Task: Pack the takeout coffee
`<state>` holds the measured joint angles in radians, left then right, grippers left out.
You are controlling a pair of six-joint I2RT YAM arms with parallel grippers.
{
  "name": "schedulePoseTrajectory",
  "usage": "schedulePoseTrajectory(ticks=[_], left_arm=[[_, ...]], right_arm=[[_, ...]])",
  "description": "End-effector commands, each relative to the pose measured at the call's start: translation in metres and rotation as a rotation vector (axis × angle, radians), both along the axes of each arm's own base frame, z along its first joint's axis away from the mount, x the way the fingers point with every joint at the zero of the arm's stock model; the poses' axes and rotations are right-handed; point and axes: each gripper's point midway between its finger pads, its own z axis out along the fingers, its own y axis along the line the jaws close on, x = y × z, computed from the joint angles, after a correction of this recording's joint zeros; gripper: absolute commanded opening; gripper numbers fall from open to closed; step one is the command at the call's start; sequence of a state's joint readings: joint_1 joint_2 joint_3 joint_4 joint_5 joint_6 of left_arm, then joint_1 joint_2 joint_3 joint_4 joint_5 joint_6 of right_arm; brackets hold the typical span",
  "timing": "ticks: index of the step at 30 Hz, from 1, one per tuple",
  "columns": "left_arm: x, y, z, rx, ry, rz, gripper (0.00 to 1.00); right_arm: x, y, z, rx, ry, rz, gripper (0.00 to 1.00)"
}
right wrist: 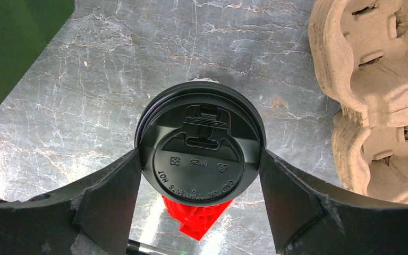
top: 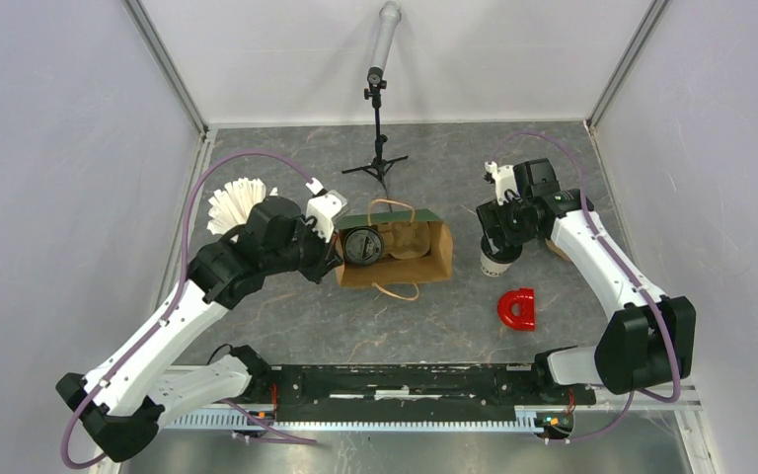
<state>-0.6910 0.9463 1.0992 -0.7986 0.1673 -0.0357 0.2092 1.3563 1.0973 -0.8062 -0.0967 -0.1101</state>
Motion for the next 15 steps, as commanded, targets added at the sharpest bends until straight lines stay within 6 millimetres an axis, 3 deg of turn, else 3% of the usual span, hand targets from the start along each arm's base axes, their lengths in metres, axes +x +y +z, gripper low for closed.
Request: schedulePoseTrajectory(ticks=[1, 5, 15], left_arm=[[0.006, -0.001, 0.009, -0.017, -0.077, -0.020, 0.04], [0.005, -0.001, 0.011, -0.038, -0.067, -0.003, 0.05], [-0.001, -0.006, 0.013, -0.073, -0.023, -0.007, 0.05]], right_arm=[[0.009, 0.000, 0.024, 0.016, -0.095, -0.004, 0.78], [0.006, -0.001, 0.039, 0.033, -0.147, -0.024, 0.75], [0.005, 0.015, 0.151, 0.169, -0.477, 0.008, 0.69]])
